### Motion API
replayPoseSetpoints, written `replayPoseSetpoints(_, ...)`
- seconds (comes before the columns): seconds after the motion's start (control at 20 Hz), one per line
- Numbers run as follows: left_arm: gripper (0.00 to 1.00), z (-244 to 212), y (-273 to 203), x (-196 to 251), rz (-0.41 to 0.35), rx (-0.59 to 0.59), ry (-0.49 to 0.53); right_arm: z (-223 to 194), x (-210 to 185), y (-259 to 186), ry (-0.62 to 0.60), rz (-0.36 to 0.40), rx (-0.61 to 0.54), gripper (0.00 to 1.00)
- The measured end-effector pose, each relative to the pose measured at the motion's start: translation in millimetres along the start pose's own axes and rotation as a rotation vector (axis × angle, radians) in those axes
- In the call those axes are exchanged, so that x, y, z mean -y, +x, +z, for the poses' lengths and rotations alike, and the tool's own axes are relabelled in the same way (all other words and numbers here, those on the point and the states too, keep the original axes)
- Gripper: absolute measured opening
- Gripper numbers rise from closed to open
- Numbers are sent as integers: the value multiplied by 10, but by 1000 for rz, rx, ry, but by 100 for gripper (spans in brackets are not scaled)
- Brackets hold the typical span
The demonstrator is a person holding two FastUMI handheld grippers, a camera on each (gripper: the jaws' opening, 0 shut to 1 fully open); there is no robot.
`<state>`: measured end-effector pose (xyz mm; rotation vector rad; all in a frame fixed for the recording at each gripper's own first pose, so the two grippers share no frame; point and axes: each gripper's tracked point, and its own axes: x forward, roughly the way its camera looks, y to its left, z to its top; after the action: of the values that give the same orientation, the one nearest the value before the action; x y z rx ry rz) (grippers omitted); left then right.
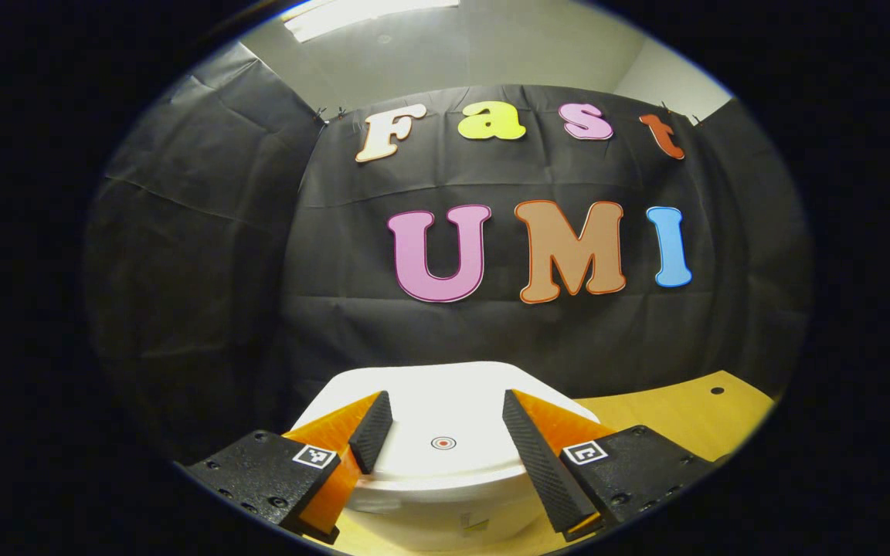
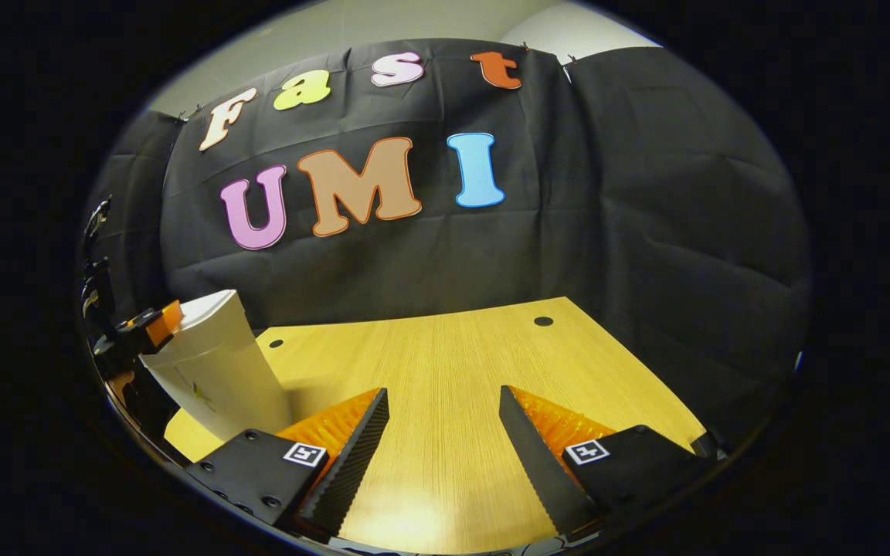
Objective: Press the lid of the desktop garbage bin to open it, pick up the crumpled paper on the desktop and throw it into the bin, then pick up the pop can on the desktop and drop it into the bin, and finally close the garbage bin lid.
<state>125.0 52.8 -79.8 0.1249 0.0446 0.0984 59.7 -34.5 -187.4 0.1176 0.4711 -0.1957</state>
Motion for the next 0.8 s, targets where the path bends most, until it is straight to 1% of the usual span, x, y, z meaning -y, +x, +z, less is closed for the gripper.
replayPoseSetpoints(0.15,91,-17,-2,0,21,22,42,-34,7,-10,4,0,-9,96)
replayPoseSetpoints(0.2,91,39,0,-10,37,49,38,-41,-1,-10,2,1,-13,96)
replayPoseSetpoints(0.25,92,43,8,-15,49,50,43,-47,4,-9,0,1,-17,96)
replayPoseSetpoints(0.3,94,26,6,-19,52,48,38,-59,8,-10,-3,1,-21,96)
replayPoseSetpoints(0.35,91,-33,9,-32,53,26,18,-74,12,-13,-4,2,-26,96)
replayPoseSetpoints(0.4,91,-44,-15,-11,51,19,2,-86,3,-22,-6,0,-30,96)
replayPoseSetpoints(0.45,95,-50,-18,12,49,22,18,-95,6,-30,-8,-1,-34,96)
replayPoseSetpoints(0.5,92,-31,-26,3,49,32,13,-106,-6,-26,-9,3,-40,96)
replayPoseSetpoints(0.6,93,-42,-12,1,48,26,18,-132,-45,-27,-19,16,-50,96)
replayPoseSetpoints(0.7,93,-48,-26,36,24,11,4,-112,-96,-54,-20,37,-47,96)
replayPoseSetpoints(0.8,93,14,-28,41,5,20,18,-23,-134,-69,-11,55,-18,96)
